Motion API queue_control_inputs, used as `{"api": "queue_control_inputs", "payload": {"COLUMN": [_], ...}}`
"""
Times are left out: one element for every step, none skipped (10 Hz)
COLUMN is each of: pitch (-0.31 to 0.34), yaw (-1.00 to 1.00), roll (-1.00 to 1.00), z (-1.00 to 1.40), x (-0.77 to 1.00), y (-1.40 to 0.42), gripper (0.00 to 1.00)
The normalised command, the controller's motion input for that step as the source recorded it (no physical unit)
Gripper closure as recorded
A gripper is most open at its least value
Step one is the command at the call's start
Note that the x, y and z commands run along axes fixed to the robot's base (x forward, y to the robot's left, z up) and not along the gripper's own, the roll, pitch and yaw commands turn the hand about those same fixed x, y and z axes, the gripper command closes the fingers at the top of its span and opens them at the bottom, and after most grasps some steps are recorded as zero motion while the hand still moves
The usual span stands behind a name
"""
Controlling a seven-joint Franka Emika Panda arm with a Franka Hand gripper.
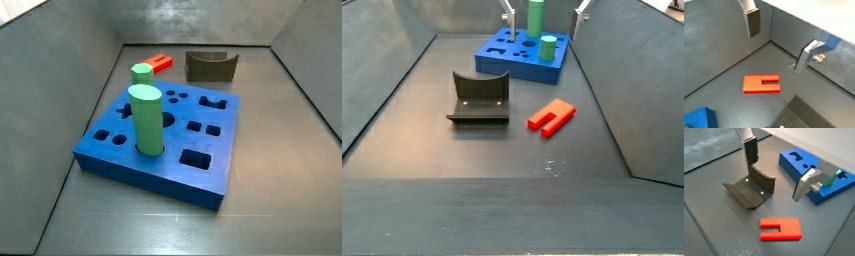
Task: Pick up the square-circle object. Move up. Place the square-circle object on the fixture. Regrasp the square-circle object. Rotate the square-circle object. Move to above the board. Insert the square-circle object.
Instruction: Pick up the square-circle object.
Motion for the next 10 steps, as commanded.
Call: {"api": "queue_control_inputs", "payload": {"pitch": [-0.259,-0.026,0.000,-0.010,-0.044,0.000,0.000,0.000,0.000,0.070], "yaw": [0.04,-0.03,-0.56,-0.85,-0.61,0.00,0.00,0.00,0.00,-0.23], "roll": [-0.06,-0.05,0.00,0.00,-0.06,0.00,0.08,0.04,0.04,0.05], "z": [-0.20,0.00,-0.31,-0.49,-0.17,0.00,-0.44,-0.62,-0.45,-0.37], "x": [-0.13,0.00,-0.17,-0.17,-0.31,-0.03,-0.14,-0.31,-0.14,0.01], "y": [0.00,0.03,-0.04,-0.08,-0.03,0.00,-0.20,-0.23,-0.09,0.00], "gripper": [0.00,0.00,0.00,0.00,0.00,0.00,0.00,0.00,0.00,0.00]}}
